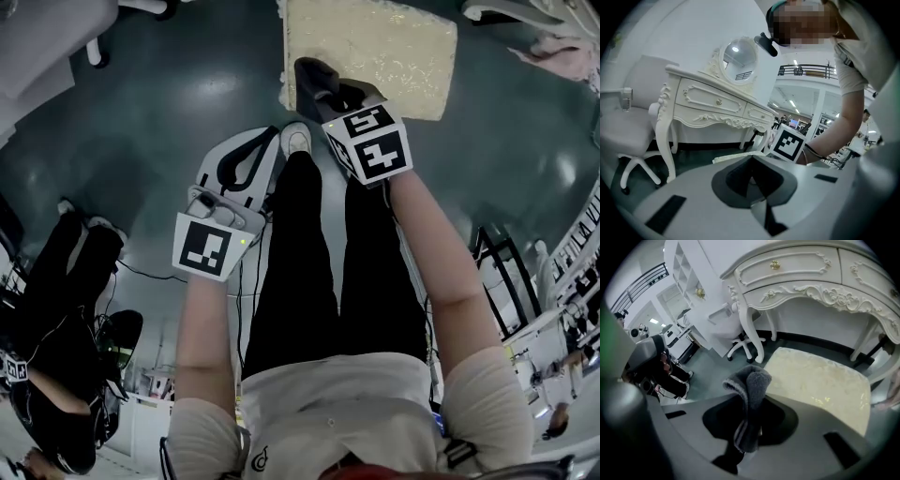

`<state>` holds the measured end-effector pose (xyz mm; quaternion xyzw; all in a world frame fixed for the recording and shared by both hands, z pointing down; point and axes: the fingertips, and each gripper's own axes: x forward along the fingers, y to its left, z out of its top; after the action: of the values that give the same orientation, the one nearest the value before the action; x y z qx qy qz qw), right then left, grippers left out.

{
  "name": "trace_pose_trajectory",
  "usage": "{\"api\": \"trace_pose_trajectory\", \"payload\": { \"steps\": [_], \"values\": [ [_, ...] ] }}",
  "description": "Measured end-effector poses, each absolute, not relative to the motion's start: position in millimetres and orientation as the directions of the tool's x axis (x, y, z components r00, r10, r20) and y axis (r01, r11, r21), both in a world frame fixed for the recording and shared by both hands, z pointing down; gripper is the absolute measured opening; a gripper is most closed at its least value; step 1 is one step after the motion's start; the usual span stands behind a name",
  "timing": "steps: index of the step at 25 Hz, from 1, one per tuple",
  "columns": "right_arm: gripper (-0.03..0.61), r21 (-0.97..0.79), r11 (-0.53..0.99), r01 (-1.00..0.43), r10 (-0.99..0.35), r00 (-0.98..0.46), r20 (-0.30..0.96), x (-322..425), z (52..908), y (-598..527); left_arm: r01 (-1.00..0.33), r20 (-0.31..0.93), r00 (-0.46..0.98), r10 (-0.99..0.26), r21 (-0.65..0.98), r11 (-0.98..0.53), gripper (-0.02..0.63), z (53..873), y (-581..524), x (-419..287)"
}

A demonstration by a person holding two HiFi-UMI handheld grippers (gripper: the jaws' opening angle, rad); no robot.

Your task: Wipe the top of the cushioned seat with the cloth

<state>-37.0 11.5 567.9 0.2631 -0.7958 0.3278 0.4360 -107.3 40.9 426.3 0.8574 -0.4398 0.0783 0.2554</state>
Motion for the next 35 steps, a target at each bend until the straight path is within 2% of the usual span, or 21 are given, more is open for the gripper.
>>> {"api": "trace_pose_trajectory", "payload": {
  "steps": [7,13,28,35],
  "values": [
    [0.077,-0.314,0.645,-0.697,-0.091,-0.477,0.874,-61,599,27,-0.804,0.375,0.587,-0.718,0.371,-0.464,0.012,444,46,-129],
    [0.08,-0.296,0.673,-0.678,-0.074,-0.46,0.885,-44,607,22,-0.785,0.363,0.613,-0.702,0.377,-0.491,0.012,448,42,-111],
    [0.086,-0.27,0.639,-0.72,-0.114,-0.436,0.893,53,611,8,-0.775,0.384,0.628,-0.677,0.386,-0.5,0.012,448,35,-29],
    [0.086,-0.236,0.608,-0.758,-0.132,-0.39,0.911,125,612,-3,-0.752,0.374,0.655,-0.656,0.399,-0.524,0.012,447,28,28]
  ]
}}
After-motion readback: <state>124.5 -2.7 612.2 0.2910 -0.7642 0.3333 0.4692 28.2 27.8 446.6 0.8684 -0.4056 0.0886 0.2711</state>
